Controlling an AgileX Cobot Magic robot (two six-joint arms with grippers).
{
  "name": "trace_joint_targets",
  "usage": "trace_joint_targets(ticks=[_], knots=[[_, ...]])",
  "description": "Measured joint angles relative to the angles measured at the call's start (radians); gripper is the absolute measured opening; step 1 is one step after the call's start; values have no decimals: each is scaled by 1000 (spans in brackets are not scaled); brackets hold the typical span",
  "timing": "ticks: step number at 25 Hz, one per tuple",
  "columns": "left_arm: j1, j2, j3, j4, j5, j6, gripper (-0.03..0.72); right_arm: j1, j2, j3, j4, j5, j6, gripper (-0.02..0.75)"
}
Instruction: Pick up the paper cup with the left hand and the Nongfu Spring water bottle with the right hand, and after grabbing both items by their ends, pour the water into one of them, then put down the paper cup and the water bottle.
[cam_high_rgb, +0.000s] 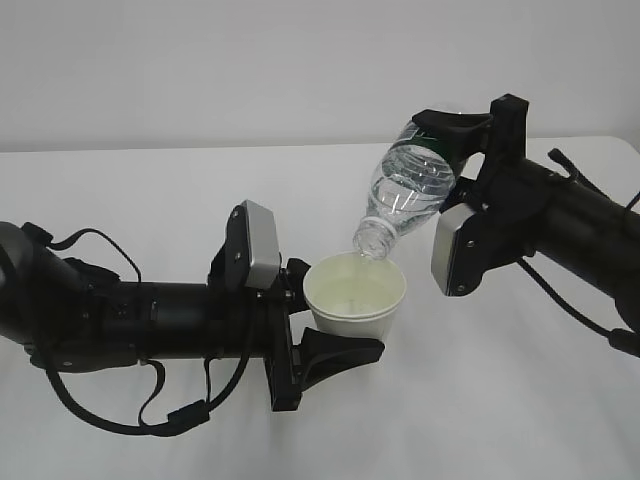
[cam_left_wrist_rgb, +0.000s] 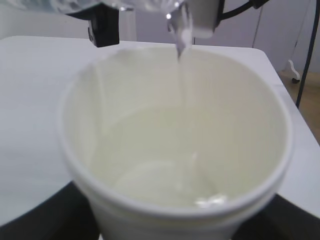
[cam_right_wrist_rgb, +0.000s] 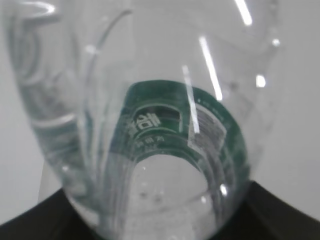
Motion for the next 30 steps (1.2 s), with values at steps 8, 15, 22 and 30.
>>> trace_joint_targets(ticks=[8,15,22,30], knots=[[0,0,0,0,0,0,483,0,0,0,0,0,-2,456],[0,0,0,0,0,0,483,0,0,0,0,0,-2,456],[0,0,0,0,0,0,483,0,0,0,0,0,-2,456],[0,0,0,0,0,0,483,0,0,0,0,-1,-2,456]])
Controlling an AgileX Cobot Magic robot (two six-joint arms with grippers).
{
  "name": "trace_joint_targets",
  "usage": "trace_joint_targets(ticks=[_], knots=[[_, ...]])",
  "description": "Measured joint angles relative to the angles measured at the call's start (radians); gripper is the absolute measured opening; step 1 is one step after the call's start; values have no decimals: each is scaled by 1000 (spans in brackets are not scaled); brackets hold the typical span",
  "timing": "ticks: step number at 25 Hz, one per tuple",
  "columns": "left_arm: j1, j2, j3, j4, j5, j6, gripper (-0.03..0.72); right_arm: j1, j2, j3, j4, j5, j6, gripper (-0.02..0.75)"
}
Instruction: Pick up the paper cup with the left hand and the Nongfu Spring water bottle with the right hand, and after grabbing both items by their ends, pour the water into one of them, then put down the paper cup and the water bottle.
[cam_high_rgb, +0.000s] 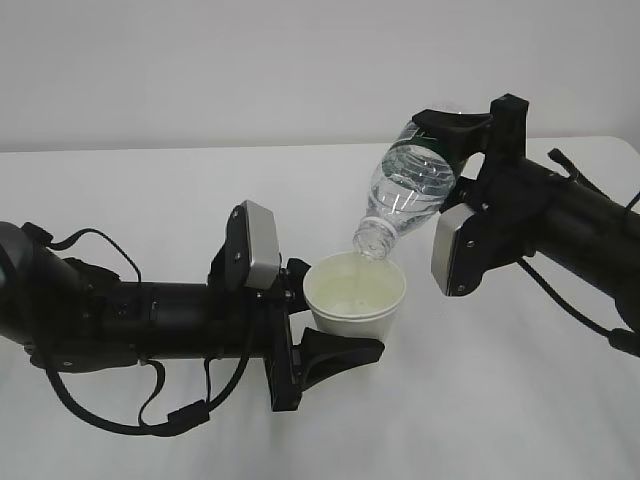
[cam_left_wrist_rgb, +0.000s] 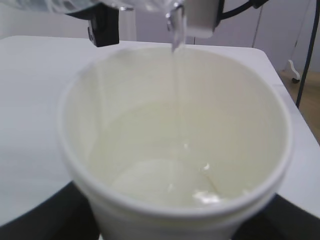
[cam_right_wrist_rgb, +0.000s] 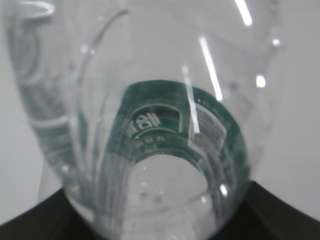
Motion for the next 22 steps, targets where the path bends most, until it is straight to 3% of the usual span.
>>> trace_joint_targets(ticks=[22], knots=[[0,0,0,0,0,0,483,0,0,0,0,0,67,456]])
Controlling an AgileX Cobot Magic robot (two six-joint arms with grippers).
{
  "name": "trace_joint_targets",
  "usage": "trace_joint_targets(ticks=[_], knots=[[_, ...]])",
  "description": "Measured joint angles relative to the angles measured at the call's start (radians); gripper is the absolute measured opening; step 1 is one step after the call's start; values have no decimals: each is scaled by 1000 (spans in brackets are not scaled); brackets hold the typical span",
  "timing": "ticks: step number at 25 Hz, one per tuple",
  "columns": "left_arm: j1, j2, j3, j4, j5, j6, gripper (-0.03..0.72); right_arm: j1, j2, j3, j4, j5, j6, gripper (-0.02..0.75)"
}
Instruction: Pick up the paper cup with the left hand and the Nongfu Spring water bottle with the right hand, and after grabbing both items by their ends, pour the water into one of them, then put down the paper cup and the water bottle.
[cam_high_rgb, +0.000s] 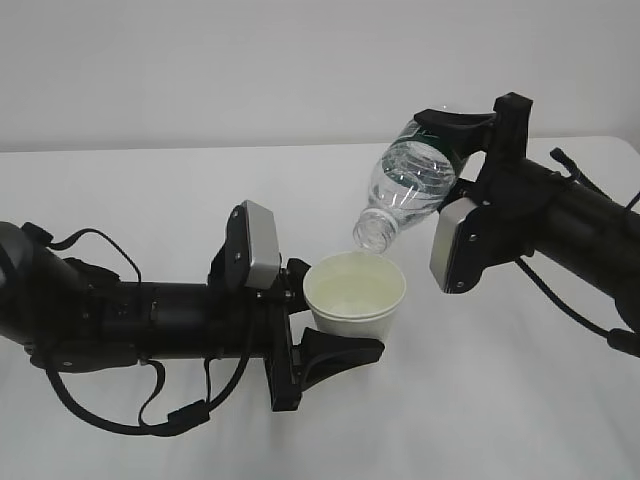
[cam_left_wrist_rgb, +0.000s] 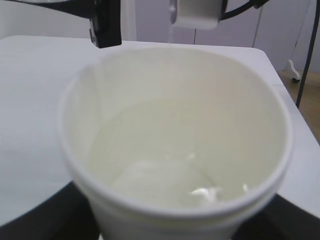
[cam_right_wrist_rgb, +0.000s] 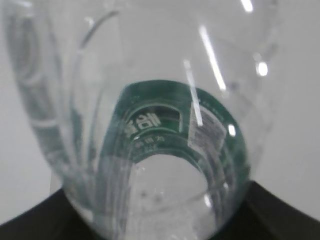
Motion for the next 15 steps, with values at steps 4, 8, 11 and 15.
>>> trace_joint_targets(ticks=[4,8,11,15], knots=[[0,0,0,-2,0,0,483,0,0,0,0,0,6,456],[0,0,0,-12,0,0,483,0,0,0,0,0,20,456],[0,0,0,-15,0,0,483,0,0,0,0,0,64,456],[0,0,0,-14,0,0,483,0,0,0,0,0,100,456]])
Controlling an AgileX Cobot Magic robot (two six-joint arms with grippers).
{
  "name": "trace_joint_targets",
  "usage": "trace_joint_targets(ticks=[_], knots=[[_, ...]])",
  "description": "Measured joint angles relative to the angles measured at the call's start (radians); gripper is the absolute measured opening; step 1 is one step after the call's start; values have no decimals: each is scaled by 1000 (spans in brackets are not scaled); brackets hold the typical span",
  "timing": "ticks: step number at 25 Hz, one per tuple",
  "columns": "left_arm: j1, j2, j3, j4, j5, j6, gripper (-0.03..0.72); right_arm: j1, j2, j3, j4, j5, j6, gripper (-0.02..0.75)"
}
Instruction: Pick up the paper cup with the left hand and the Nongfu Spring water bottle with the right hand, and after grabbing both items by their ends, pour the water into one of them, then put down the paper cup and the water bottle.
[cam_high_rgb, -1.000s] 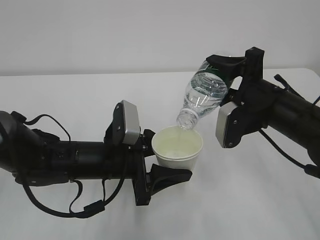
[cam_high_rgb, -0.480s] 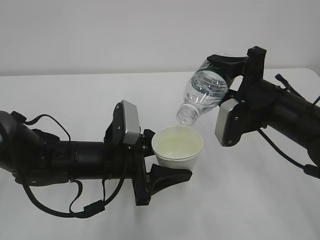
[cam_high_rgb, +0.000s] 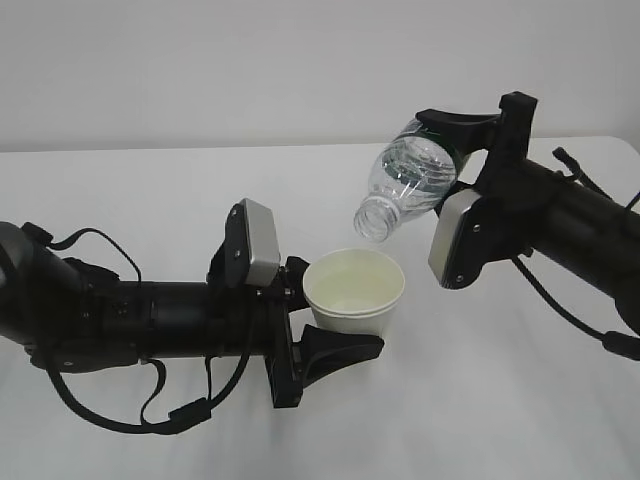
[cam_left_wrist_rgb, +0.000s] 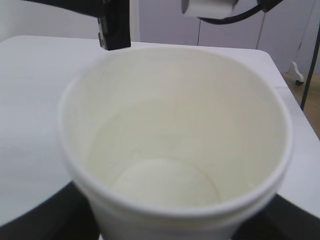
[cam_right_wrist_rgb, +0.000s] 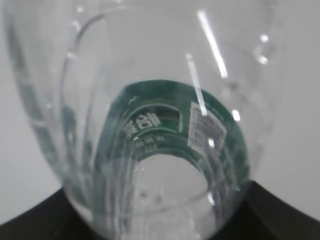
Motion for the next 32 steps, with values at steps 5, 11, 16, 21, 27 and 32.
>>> trace_joint_targets(ticks=[5,11,16,21,27,32], knots=[[0,0,0,-1,0,0,483,0,0,0,0,0,37,456],[0,0,0,-1,0,0,483,0,0,0,0,0,110,456],[0,0,0,-1,0,0,483,0,0,0,25,0,172,456],[0,0,0,-2,0,0,483,0,0,0,35,0,219,456],[0,0,0,-2,0,0,483,0,0,0,40,0,272,456],[0,0,0,-2,0,0,483,0,0,0,44,0,322,456]])
